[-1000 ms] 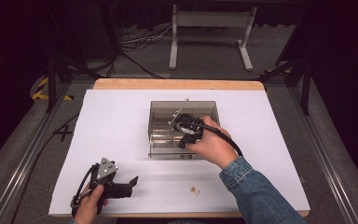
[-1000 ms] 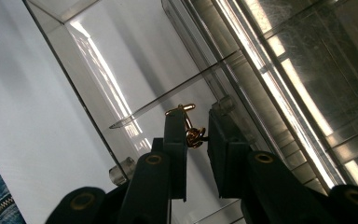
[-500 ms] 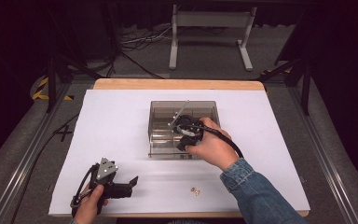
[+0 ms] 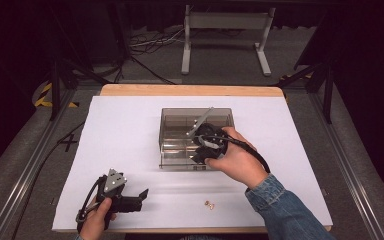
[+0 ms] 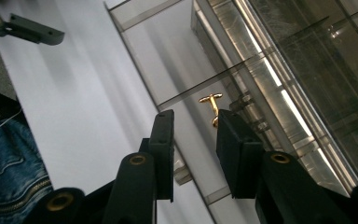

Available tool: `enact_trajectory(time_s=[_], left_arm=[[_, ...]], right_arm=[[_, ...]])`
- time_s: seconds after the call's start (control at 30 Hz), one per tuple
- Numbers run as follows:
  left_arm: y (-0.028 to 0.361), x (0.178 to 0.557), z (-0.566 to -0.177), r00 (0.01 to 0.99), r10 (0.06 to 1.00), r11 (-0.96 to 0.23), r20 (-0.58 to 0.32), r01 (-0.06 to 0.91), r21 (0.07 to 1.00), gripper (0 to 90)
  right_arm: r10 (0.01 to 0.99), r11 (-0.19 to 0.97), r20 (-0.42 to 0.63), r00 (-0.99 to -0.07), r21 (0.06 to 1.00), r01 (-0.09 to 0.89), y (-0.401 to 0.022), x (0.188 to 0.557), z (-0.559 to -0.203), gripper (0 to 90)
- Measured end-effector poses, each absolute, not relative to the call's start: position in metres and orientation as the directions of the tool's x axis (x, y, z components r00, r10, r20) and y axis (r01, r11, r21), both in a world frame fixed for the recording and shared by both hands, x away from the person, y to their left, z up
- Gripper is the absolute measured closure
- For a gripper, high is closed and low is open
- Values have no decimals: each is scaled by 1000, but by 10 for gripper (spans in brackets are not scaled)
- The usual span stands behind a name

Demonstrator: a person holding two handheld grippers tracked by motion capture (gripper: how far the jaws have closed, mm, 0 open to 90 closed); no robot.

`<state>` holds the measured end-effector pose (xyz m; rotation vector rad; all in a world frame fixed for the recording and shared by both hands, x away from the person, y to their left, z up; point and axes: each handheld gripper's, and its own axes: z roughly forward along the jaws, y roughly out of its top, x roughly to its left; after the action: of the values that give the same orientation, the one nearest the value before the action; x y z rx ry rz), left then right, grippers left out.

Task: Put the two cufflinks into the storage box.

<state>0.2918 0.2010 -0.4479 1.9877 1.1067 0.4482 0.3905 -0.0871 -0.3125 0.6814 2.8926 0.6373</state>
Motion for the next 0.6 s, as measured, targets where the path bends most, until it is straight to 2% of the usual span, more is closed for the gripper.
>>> enact_trajectory(time_s=[0.6], left_arm=[[201, 292, -448, 551, 831, -296, -71, 547, 783, 4]], right_arm=[[363, 804, 34, -931, 494, 332, -110, 356, -298, 648]])
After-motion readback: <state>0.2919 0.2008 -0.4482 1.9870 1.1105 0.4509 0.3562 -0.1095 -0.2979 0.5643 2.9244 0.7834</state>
